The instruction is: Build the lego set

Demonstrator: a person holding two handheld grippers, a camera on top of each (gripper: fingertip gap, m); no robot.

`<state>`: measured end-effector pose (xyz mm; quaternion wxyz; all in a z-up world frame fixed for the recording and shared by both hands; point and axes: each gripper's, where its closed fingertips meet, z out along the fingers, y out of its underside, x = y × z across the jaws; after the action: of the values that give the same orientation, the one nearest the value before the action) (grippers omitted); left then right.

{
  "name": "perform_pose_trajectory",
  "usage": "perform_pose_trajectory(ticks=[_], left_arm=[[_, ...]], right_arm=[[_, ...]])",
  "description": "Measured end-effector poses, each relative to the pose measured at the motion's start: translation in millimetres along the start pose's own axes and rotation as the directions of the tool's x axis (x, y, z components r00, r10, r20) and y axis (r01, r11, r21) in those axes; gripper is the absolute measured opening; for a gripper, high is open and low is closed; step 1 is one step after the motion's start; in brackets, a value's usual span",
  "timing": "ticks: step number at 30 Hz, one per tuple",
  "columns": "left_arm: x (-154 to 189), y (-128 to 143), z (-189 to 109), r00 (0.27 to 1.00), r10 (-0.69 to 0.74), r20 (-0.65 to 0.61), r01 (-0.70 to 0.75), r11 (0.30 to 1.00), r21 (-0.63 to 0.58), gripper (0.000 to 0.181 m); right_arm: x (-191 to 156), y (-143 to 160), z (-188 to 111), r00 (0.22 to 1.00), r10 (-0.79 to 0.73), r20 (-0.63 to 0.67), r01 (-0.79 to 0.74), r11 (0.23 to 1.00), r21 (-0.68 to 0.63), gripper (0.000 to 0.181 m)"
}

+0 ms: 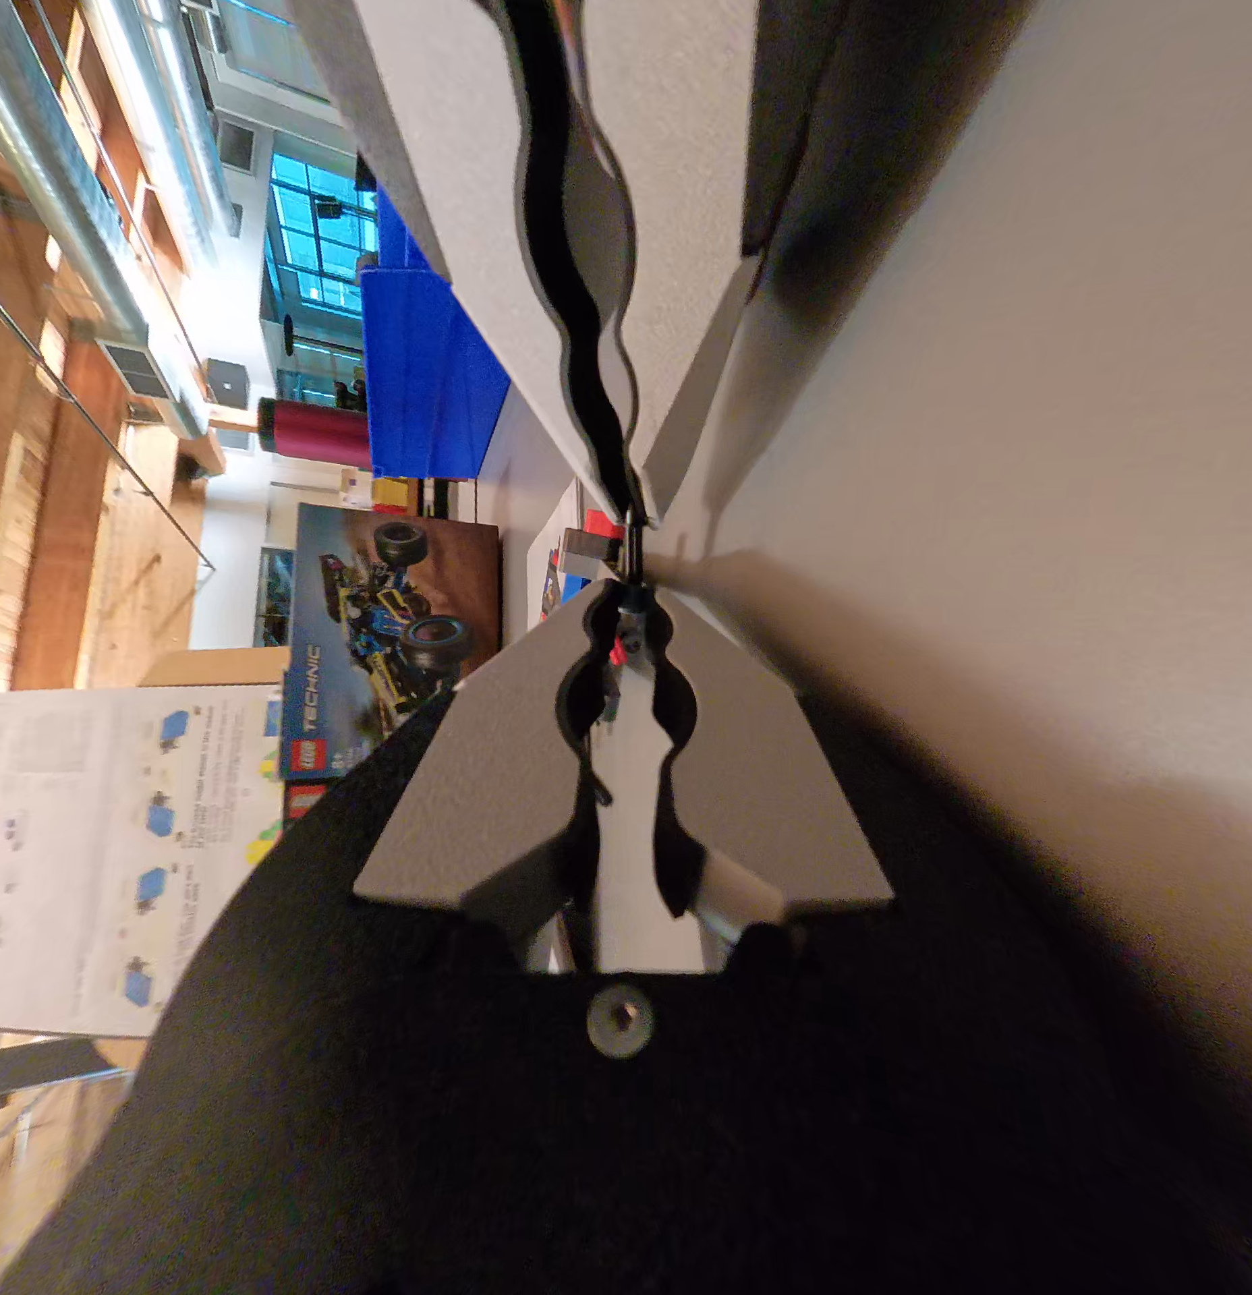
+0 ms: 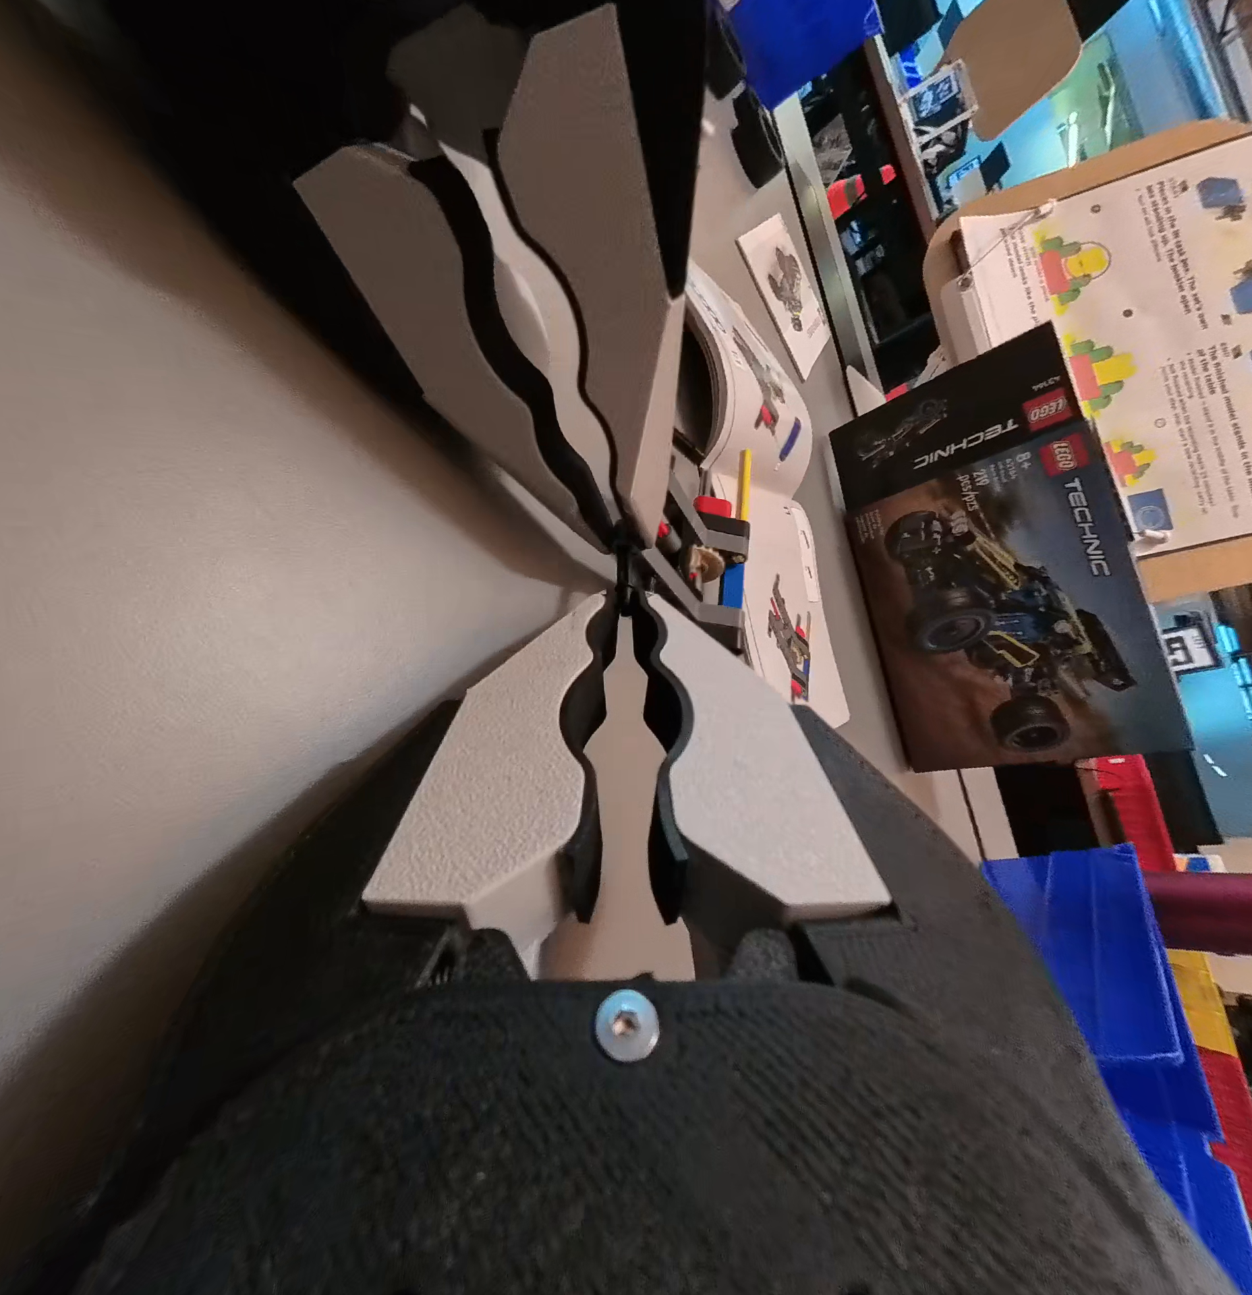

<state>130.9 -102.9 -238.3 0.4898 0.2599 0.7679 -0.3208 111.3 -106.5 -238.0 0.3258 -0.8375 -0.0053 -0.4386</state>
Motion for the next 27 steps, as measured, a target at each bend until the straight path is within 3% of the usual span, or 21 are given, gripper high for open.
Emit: perform_pose_trajectory(ticks=[7,15,19,27], left_arm=[[-3.1,0.0,-0.4,0.996,-0.086,-0.014,0.086,0.996,0.037,0.005],[-0.2,2.5,2.9,0.997,0.076,0.024,-0.075,0.997,-0.033,0.005],[3.0,4.5,4.2,0.997,0.083,0.01,-0.082,0.995,-0.049,0.005],[1.7,4.2,4.0,0.998,-0.054,-0.015,0.054,0.998,-0.012,0.005]], right_arm=[[0.4,-2.6,-0.7,0.998,0.051,0.028,-0.052,0.998,0.033,0.003],[-1.2,-1.8,0.0,0.998,0.048,0.042,-0.049,0.998,0.029,0.003],[-4.0,0.6,2.3,0.998,-0.059,0.011,0.059,0.998,-0.014,0.003],[-1.1,-0.6,2.0,0.998,0.04,0.044,-0.041,0.999,0.027,0.003]])
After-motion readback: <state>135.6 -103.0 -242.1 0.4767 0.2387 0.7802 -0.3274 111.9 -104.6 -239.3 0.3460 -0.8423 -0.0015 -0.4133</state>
